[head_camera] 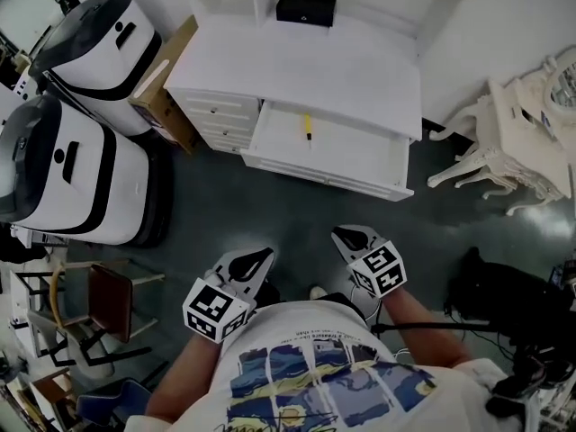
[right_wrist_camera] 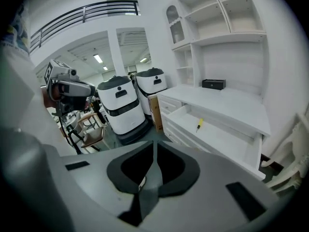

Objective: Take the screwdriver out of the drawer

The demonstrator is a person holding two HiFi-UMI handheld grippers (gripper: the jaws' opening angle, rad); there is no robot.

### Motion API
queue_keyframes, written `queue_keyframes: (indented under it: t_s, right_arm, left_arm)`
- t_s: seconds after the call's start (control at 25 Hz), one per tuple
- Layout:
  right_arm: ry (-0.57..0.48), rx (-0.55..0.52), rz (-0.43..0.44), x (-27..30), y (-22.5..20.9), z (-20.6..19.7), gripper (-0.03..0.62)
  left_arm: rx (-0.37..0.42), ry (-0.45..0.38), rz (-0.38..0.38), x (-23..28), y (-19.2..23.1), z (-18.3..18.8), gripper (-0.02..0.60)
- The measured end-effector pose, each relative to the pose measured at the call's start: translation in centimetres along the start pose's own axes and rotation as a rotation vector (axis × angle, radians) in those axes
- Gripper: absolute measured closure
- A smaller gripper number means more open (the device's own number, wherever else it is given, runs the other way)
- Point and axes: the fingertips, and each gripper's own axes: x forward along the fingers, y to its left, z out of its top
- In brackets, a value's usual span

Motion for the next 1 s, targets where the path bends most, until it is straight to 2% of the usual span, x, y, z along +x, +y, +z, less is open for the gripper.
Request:
queue_keyframes:
  t_s: [0.32,0.48,0.52,0.56,0.72,1.0]
  right_arm:
    - [0.028,0.042,-0.16,6.7,-1.2,4.9,0.563]
    - [0.039,0.121,-0.209,9.3,-3.5,5.9,0.533]
    - [0.046,0.145,-0.222,9.9,-4.3,5.9,0.477]
    - [0.051,0.167,-0.234,10.5,-5.3,5.9,0.462]
    - [0.071,0.221,-0.28,13.4,-10.3,6.3,0.461]
    - [0.156,0.239,-0.298,20.3,-19.1,6.5,0.454]
  left_arm:
    - [0.027,0.014,-0.103,-3.2,9.3,0.9,0.568]
    - [0.021,0.026,-0.119,-3.9,12.6,0.7,0.568]
    - [0.011,0.022,-0.115,-3.9,13.2,0.8,0.568]
    - [-0.003,0.015,-0.107,-3.9,13.9,0.9,0.568]
    - [-0.065,-0.012,-0.054,-3.3,16.3,1.6,0.568]
    - [-0.055,-0.003,0.034,-1.6,19.4,5.3,0.568]
